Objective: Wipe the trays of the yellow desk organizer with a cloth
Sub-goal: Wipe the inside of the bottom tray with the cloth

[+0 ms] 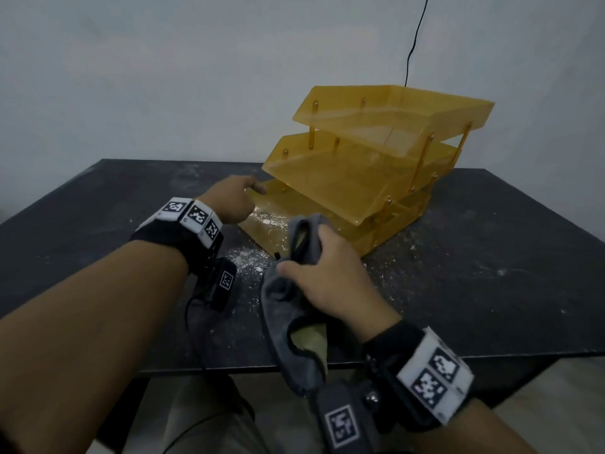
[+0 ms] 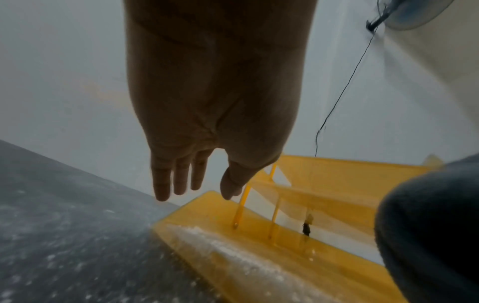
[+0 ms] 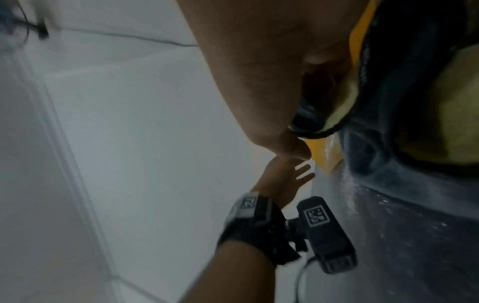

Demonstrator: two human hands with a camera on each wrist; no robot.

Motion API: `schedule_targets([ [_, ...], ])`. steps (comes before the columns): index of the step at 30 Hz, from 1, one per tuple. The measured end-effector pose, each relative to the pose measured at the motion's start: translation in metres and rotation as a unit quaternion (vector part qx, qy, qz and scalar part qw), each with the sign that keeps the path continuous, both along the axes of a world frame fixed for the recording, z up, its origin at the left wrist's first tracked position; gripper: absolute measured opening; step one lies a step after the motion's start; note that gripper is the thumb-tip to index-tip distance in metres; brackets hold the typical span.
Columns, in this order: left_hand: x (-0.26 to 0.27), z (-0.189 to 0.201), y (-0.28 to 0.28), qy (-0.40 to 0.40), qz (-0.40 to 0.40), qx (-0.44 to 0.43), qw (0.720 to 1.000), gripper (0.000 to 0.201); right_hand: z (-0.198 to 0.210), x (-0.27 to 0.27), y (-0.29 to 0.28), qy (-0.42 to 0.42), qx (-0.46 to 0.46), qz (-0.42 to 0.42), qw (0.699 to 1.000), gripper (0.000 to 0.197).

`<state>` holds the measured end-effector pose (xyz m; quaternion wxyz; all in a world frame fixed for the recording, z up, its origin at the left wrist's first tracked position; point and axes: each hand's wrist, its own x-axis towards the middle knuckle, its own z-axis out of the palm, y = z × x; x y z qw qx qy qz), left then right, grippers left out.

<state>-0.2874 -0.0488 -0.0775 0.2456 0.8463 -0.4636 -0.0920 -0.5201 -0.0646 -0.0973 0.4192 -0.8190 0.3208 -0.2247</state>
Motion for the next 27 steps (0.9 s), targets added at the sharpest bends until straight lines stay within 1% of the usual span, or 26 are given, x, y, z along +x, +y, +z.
schedule_targets([
  [1, 0.004, -0.004, -0.004, -0.006, 0.011, -0.005, 1.000, 0.039, -0.005, 0.007, 0.002, 0.052, -0.035, 0.017, 0.998, 0.033],
  [3, 0.010, -0.010, -0.010, -0.009, 0.045, -0.034, 0.998, 0.045, -0.015, 0.019, 0.006, 0.111, -0.081, 0.025, 0.990, 0.048],
  [4, 0.013, -0.012, -0.013, -0.016, 0.063, -0.054, 0.996, 0.046, -0.019, 0.024, 0.008, 0.122, -0.093, 0.014, 0.988, 0.056],
  [5, 0.017, -0.013, -0.017, -0.023, 0.074, -0.068, 0.995, 0.046, -0.022, 0.028, 0.010, 0.124, -0.104, -0.003, 0.987, 0.060],
  [8, 0.022, -0.013, -0.023, -0.033, 0.081, -0.045, 0.995, 0.047, -0.025, 0.034, 0.015, 0.135, -0.122, -0.041, 0.982, 0.060],
  [9, 0.023, -0.012, -0.024, -0.032, 0.082, -0.041, 0.995, 0.042, -0.026, 0.034, 0.015, 0.145, -0.127, -0.049, 0.980, 0.061],
  [12, 0.021, -0.009, -0.024, -0.022, 0.080, -0.041, 0.996, 0.016, -0.030, 0.031, 0.012, 0.193, -0.156, -0.091, 0.964, 0.063],
  [15, 0.015, -0.010, -0.022, -0.017, 0.054, -0.028, 0.998, 0.015, -0.032, 0.025, 0.004, 0.244, -0.167, -0.137, 0.945, 0.062],
  [18, 0.003, -0.009, -0.018, -0.017, 0.036, -0.025, 0.999, 0.021, -0.031, 0.019, -0.012, 0.282, -0.136, -0.166, 0.935, 0.060],
  [20, -0.004, -0.009, -0.014, -0.009, 0.026, -0.024, 0.999, 0.023, -0.031, 0.016, -0.022, 0.296, -0.120, -0.168, 0.933, 0.057],
  [22, -0.008, -0.008, -0.010, 0.008, 0.019, -0.020, 1.000, 0.022, -0.033, 0.015, -0.026, 0.299, -0.140, -0.147, 0.932, 0.050],
  [25, -0.011, -0.005, -0.005, 0.055, 0.018, -0.010, 0.998, 0.021, -0.035, 0.021, -0.020, 0.257, -0.193, -0.076, 0.944, 0.031],
  [27, -0.012, -0.002, -0.005, 0.087, 0.014, 0.004, 0.996, 0.023, -0.035, 0.022, -0.018, 0.234, -0.200, -0.048, 0.950, 0.021],
])
